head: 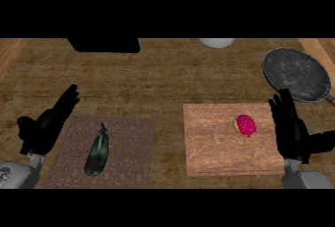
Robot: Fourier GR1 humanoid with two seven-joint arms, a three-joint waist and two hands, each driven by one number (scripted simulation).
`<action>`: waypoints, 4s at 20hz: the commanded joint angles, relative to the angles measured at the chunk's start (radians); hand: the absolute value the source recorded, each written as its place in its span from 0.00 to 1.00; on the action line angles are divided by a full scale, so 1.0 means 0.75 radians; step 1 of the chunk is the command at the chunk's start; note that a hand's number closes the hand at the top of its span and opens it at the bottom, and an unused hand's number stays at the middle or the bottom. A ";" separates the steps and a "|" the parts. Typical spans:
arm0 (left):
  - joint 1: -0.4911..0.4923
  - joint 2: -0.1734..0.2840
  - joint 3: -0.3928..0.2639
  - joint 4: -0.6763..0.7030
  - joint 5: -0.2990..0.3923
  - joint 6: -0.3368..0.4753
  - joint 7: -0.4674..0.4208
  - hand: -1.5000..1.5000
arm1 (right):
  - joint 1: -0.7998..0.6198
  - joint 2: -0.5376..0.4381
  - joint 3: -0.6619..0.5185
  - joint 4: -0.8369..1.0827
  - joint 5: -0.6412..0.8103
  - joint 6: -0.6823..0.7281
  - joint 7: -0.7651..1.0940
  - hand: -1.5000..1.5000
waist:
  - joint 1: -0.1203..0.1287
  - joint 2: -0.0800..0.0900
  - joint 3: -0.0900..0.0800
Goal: Pick the cupcake from the cutting board and place it in the pan
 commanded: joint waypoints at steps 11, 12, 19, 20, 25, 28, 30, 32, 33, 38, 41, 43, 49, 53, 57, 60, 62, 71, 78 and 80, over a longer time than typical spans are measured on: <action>-0.062 -0.160 0.113 -0.048 -0.013 0.235 -0.025 0.50 | 0.065 -0.416 0.026 0.124 0.365 0.364 -0.527 0.00 | -0.035 0.001 0.030; -0.077 -0.108 0.155 -0.042 0.017 0.185 -0.010 0.50 | 0.044 -0.463 -0.007 0.101 0.399 0.315 -0.525 0.00 | -0.033 0.001 0.029; -0.114 -0.181 0.131 -0.068 -0.040 0.261 0.060 0.50 | 0.165 -0.827 -0.131 -0.112 0.399 0.515 -0.429 0.00 | -0.039 -0.001 0.025; -0.152 -0.203 0.128 0.001 -0.049 0.236 0.032 0.50 | 0.060 -0.873 -0.144 -0.049 0.401 0.567 -0.374 0.00 | -0.025 0.008 0.025; -0.044 -0.180 0.139 -0.059 -0.053 0.201 -0.016 0.50 | -0.001 -1.068 -0.126 -0.218 0.461 0.647 -0.066 0.00 | -0.002 0.005 0.023; -0.164 -0.169 0.200 0.018 -0.041 0.134 0.034 0.50 | -0.113 -1.095 -0.182 -0.244 0.378 0.771 0.063 0.00 | -0.007 0.009 0.026; -0.149 -0.165 0.183 -0.080 -0.075 0.186 0.099 0.50 | -0.158 -1.089 -0.160 -0.346 0.410 0.742 0.196 0.00 | -0.001 0.006 0.026; -0.055 -0.177 0.179 -0.137 -0.092 0.184 0.068 0.50 | -0.197 -1.048 -0.133 -0.390 0.490 0.696 0.251 0.00 | 0.008 0.006 0.027; -0.069 -0.182 0.178 -0.158 -0.112 0.190 0.098 0.50 | -0.222 -1.008 -0.103 -0.398 0.521 0.704 0.276 0.00 | 0.007 0.007 0.027; -0.109 -0.260 0.195 -0.110 -0.181 0.205 0.115 0.50 | -0.234 -0.876 -0.073 -0.486 0.517 0.774 0.393 0.00 | -0.005 0.008 0.027; -0.068 -0.269 0.240 -0.053 -0.159 0.147 0.042 0.50 | -0.303 -0.847 -0.063 -0.477 0.446 0.879 0.421 0.00 | -0.004 0.008 0.027; -0.126 -0.274 0.229 -0.067 -0.182 0.156 0.118 0.50 | -0.266 -0.796 -0.019 -0.615 0.446 0.868 0.507 0.00 | -0.012 0.006 0.027; -0.053 -0.274 0.292 -0.130 -0.223 0.129 0.140 0.50 | -0.307 -0.689 0.015 -0.537 0.636 0.907 0.592 0.00 | 0.000 0.007 0.027; -0.056 -0.303 0.317 -0.105 -0.242 0.077 0.090 0.50 | -0.279 -0.551 0.092 -0.600 0.754 0.848 0.723 0.00 | -0.001 0.007 0.027; -0.100 -0.329 0.328 -0.071 -0.269 0.058 0.096 0.50 | -0.371 -0.535 0.063 -0.451 0.861 0.875 0.730 0.00 | 0.003 0.009 0.027; -0.079 -0.352 0.336 -0.135 -0.293 0.072 0.167 0.50 | -0.254 -0.562 -0.016 -0.446 0.855 0.961 0.649 0.00 | -0.006 0.007 0.028; -0.103 -0.338 0.385 -0.047 -0.291 0.007 0.111 0.50 | -0.317 -0.477 0.047 -0.334 0.972 0.934 0.599 0.00 | -0.001 0.009 0.028; -0.095 -0.342 0.460 -0.145 -0.309 -0.046 0.212 0.50 | -0.268 -0.401 0.054 -0.302 1.057 1.071 0.475 0.00 | -0.005 0.008 0.028; -0.050 -0.439 0.446 -0.216 -0.432 0.007 0.229 0.50 | -0.337 -0.316 0.034 -0.270 1.198 1.144 0.518 0.00 | -0.003 0.007 0.028; -0.003 -0.453 0.421 -0.269 -0.416 -0.011 0.239 0.50 | -0.349 -0.272 0.111 -0.229 1.290 1.091 0.562 0.00 | 0.003 0.007 0.028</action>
